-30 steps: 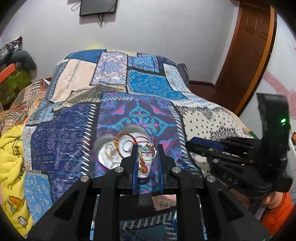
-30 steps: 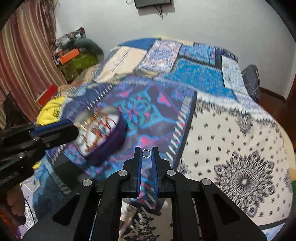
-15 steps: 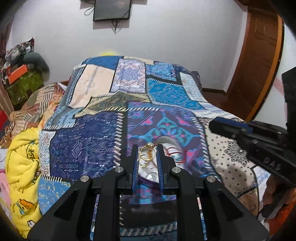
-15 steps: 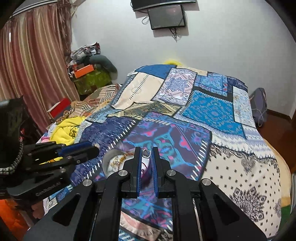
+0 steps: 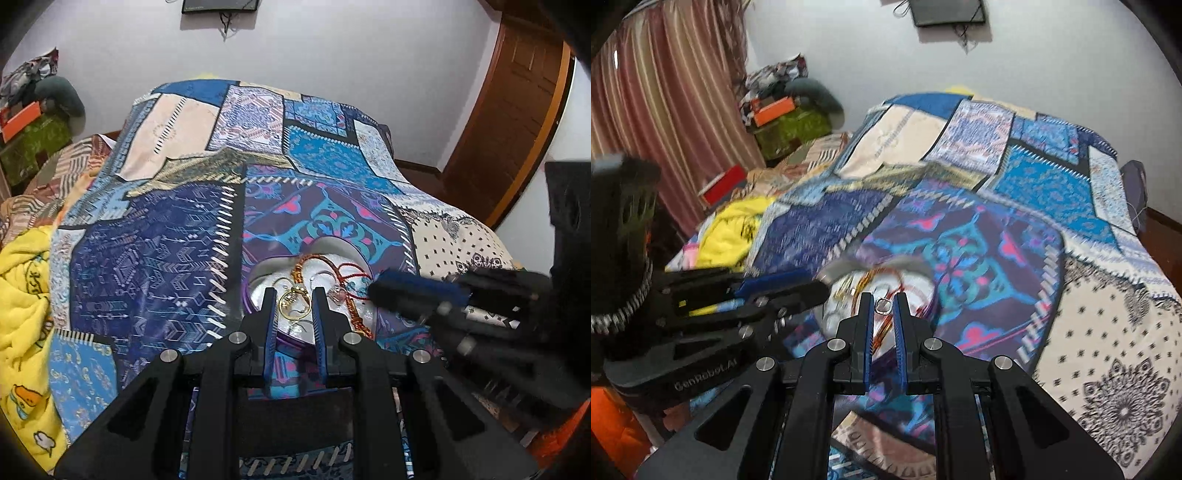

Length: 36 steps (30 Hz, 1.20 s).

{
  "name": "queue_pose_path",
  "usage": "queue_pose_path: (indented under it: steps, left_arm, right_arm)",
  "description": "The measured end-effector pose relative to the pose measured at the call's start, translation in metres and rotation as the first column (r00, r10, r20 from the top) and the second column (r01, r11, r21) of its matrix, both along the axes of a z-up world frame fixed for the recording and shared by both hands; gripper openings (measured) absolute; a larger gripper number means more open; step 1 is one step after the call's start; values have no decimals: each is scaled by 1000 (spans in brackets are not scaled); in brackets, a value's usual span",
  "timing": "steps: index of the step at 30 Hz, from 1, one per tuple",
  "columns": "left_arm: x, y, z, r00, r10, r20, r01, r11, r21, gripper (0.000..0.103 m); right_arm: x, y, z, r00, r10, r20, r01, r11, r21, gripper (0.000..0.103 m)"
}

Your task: Organize jewelry

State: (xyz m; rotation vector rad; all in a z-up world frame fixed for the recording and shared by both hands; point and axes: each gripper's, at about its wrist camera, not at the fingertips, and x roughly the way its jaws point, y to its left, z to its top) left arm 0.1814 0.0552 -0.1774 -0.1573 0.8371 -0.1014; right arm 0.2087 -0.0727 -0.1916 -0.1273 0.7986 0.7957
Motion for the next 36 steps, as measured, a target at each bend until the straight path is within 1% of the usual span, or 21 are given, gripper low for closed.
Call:
queue_pose_path:
  steps: [3, 10, 17, 24, 27, 29, 30, 31, 32, 36]
  left_arm:
    - [4, -1, -3, 1000, -18, -9, 18, 1000, -10, 17]
    - [10, -2, -2, 999, -41, -11, 40, 998, -39, 17]
    - [16, -4, -2, 998, -57, -18, 56, 998, -36, 17]
    - [13, -2, 1, 999, -37, -12, 36, 999, -23, 17]
    - [10, 3, 4, 1000, -15, -10, 15, 1000, -27, 17]
    - [8, 5, 7, 1000, -4, -6, 4, 1000, -24, 18]
    - [5, 7, 10, 1000, 3, -1, -3, 1000, -24, 19]
    - [3, 8, 13, 1000, 7, 3, -7, 1000, -24, 20]
    - [1, 9, 16, 1000, 14, 10, -13, 1000, -23, 21]
    - [-10, 12, 31, 999, 29, 39, -28, 999, -20, 23]
  right_arm:
    - [-1, 5, -7, 1000, 16, -11, -16, 1000, -17, 9]
    - [4, 6, -11, 1000, 16, -17, -16, 999, -29, 9]
    - [3, 8, -14, 999, 32, -17, -32, 999, -44, 9]
    - [4, 11, -15, 999, 30, -32, -32, 998, -54, 10]
    - [4, 10, -13, 999, 26, -40, -28, 998, -51, 16]
    - [3, 8, -10, 999, 13, -29, -14, 999, -51, 24]
    - [2, 7, -8, 1000, 6, -23, -7, 999, -53, 27]
    - [1, 6, -6, 1000, -4, -11, 3, 998, -57, 32]
    - [0, 5, -3, 1000, -11, 1, 11, 998, -58, 35]
    - [-6, -3, 12, 999, -36, 24, 36, 999, -33, 35]
